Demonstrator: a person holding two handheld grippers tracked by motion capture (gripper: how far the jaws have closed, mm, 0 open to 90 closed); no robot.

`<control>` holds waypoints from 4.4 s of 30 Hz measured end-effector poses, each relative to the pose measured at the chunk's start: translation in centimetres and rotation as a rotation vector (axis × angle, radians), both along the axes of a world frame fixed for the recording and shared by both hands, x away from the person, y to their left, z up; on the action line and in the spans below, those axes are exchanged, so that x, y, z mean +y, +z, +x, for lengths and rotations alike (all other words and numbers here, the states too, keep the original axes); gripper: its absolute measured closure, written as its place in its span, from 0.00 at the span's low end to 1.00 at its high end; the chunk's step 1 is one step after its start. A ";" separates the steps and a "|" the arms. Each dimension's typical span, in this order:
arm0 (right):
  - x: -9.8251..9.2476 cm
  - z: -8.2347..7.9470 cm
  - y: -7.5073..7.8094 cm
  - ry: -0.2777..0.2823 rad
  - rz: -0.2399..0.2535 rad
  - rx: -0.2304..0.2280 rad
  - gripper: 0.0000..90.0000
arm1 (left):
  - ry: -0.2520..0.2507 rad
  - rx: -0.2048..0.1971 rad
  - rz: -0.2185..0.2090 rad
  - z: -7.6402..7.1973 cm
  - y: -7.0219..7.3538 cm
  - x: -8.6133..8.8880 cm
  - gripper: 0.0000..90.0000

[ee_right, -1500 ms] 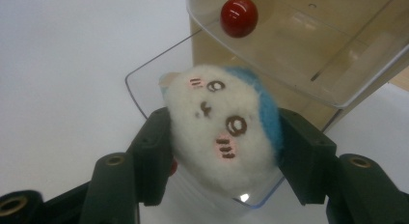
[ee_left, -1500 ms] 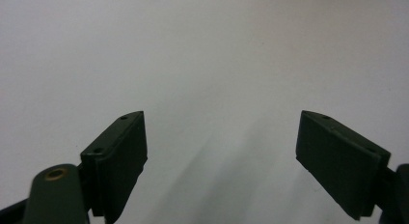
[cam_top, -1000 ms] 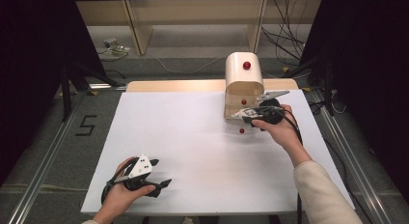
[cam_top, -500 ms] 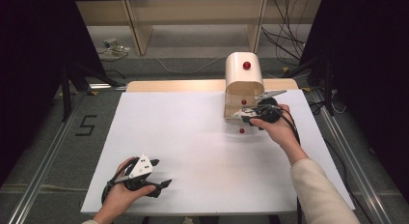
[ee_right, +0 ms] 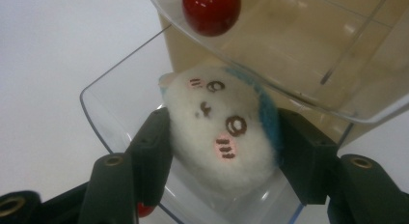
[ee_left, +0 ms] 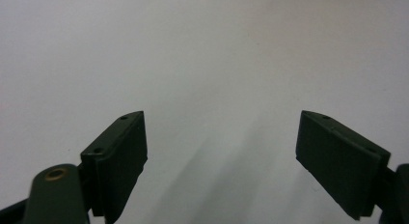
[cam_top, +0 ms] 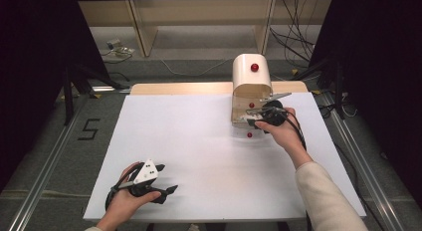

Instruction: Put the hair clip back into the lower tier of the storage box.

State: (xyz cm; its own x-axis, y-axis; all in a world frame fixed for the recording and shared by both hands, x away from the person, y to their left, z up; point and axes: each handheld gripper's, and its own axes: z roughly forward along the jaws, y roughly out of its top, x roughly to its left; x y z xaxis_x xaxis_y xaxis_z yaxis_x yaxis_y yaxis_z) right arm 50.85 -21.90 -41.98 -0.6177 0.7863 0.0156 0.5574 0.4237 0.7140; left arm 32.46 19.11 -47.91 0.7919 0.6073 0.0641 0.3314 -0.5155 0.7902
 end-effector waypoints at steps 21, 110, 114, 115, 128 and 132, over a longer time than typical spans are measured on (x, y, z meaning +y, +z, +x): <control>0.8 0.9 -1.0 -0.025 -0.033 0.014 0.46 | -0.007 0.004 -0.006 0.0 0.0 -0.1 0.21; -0.3 -3.2 2.3 0.009 0.025 -0.033 0.37 | -0.011 0.007 0.002 0.0 -0.1 -0.2 0.21; -0.4 -3.6 2.6 0.015 0.023 -0.044 0.37 | -0.009 0.006 0.001 0.0 -0.1 -0.2 0.21; -0.5 -3.7 2.6 0.017 0.021 -0.043 0.37 | -0.009 0.006 0.001 0.0 -0.1 -0.2 0.21; -1.2 -4.9 2.8 0.021 0.045 -0.063 0.37 | -0.008 0.007 0.001 0.0 -0.2 -0.3 0.21; -1.3 -5.3 2.8 0.027 0.047 -0.065 0.36 | -0.007 0.007 0.001 0.0 -0.2 -0.3 0.21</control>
